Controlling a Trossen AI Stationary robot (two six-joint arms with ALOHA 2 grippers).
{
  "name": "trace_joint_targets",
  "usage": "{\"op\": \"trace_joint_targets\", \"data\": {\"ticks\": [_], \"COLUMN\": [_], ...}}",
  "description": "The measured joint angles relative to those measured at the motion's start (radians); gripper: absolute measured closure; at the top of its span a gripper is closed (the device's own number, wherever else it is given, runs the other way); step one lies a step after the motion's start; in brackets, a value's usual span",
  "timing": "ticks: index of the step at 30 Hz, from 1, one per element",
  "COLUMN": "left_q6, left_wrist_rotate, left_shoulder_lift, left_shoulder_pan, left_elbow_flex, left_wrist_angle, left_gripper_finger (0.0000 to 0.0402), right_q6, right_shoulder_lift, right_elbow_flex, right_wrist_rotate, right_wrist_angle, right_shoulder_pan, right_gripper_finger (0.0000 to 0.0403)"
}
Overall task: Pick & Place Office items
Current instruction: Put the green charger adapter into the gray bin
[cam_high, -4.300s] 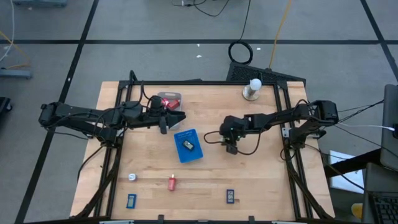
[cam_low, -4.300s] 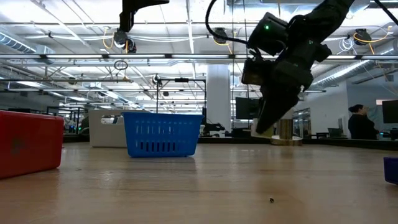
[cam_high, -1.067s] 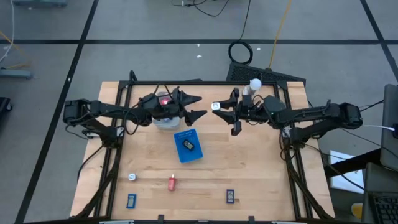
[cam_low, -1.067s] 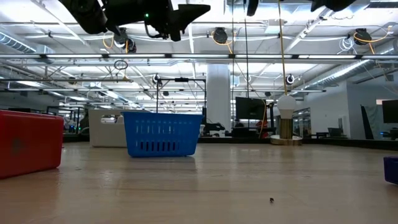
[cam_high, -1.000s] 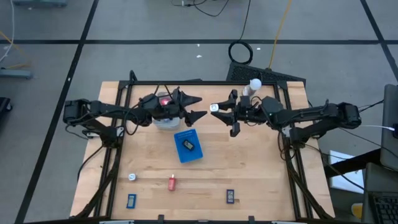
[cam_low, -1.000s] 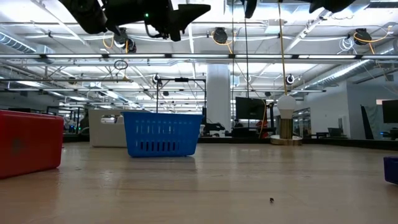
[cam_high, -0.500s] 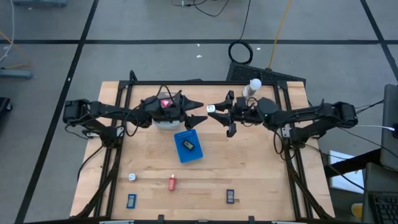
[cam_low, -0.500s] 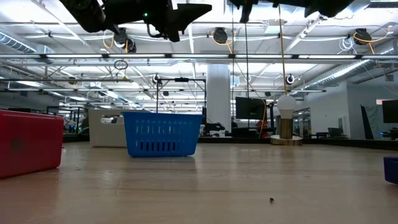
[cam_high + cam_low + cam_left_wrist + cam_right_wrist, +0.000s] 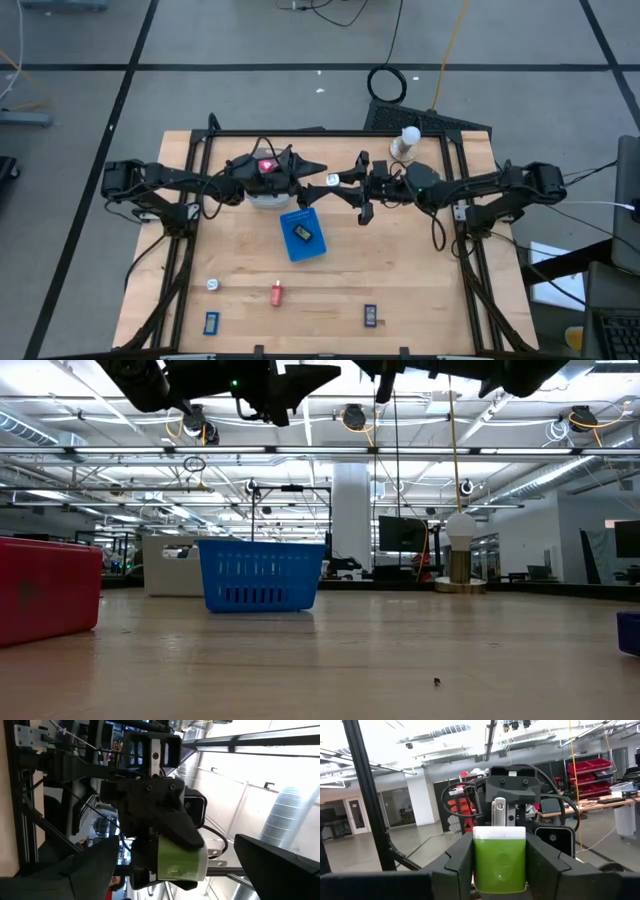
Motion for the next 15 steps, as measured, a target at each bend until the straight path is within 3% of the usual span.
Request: {"op": "trace_joint_targets", "data": {"ticks": [15], "left_q6": [-0.015], "left_wrist_rotate": [-0.009], "left_shoulder_lift": [-0.002], "left_shoulder_pan": [-0.003], "left_elbow_flex": [0.000], "left_wrist_angle": [0.056], "left_gripper_finger": [0.0004], "right_q6": [-0.027], "right_shoulder_lift": [0.016], "right_elbow_flex": [0.000], "right_wrist_rotate": [0.001], "right_wrist_angle": [-0.007], "right_shoulder_pan": [0.000], "right_gripper_finger": [0.0278]}}
